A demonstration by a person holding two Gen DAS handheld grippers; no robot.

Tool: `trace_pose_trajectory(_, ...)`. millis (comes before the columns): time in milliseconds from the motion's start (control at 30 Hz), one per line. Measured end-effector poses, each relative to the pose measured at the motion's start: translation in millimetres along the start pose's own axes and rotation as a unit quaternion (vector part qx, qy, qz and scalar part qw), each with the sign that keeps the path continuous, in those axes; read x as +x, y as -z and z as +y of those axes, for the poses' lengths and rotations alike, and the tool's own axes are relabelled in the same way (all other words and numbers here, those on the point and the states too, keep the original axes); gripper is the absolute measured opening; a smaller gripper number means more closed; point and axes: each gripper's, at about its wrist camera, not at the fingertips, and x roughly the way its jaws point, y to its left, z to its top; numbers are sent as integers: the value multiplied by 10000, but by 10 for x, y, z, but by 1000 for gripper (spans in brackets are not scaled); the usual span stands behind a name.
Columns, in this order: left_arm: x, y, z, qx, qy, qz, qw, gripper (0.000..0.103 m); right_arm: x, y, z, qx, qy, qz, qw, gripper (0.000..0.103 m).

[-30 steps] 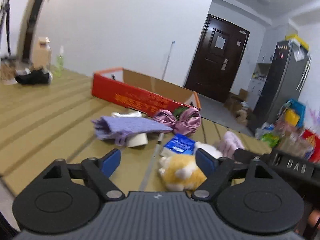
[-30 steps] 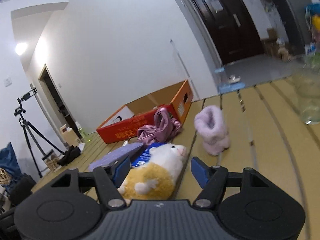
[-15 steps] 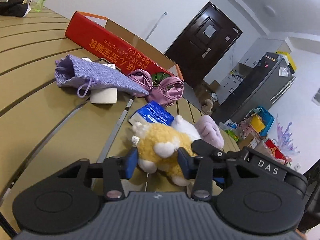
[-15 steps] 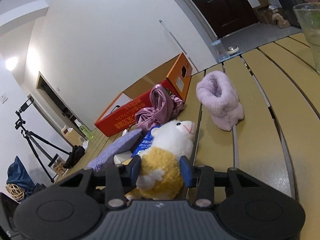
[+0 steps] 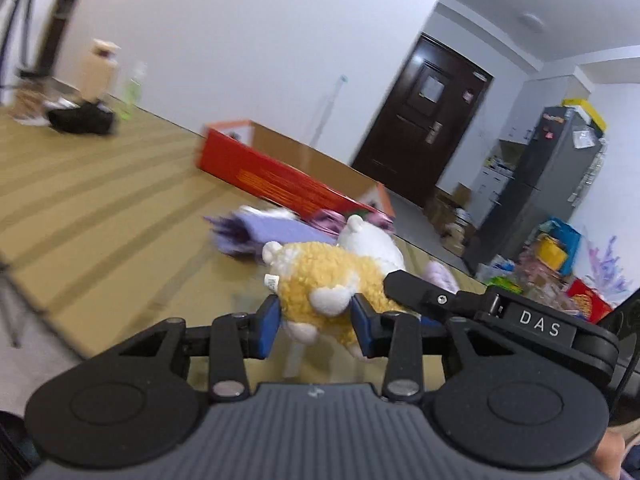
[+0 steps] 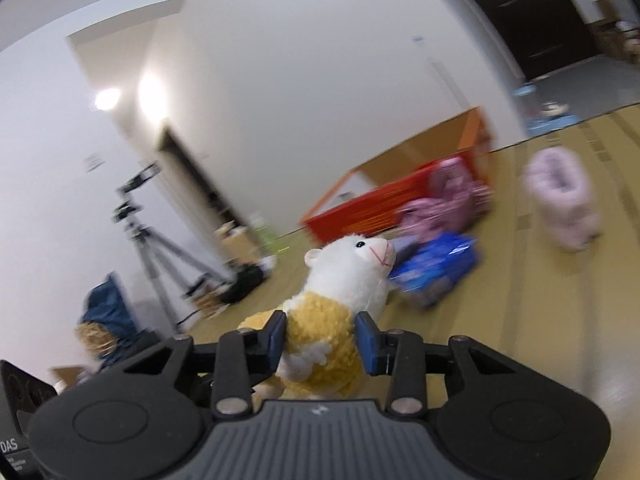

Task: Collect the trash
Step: 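Grasp the yellow and white sheep plush with both grippers, then lower the sheep plush into the bin and release it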

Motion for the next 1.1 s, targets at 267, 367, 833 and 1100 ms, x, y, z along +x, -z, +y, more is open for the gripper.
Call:
trace_pose_trajectory(267,-1118,229,808,-257,-911,-319,9950,38,392,682,1046,-738,-710,744,9920,36)
trace_pose_trajectory(367,-1339,422,1117,-482,-1162,-206,9918,38,565,986,1246,-871,-809,1248,9850,36)
trace_pose_trajectory(833,-998,1259,2081,-1326,-1891,1675,9584,39,1487,2121,1138,-800,-120,3155,9455,37)
trace_pose_trajectory(1100,-490,1806,2239,-675,-2625,3164,9091,59,1783,2561,906,-1274,633,3732,9168,40)
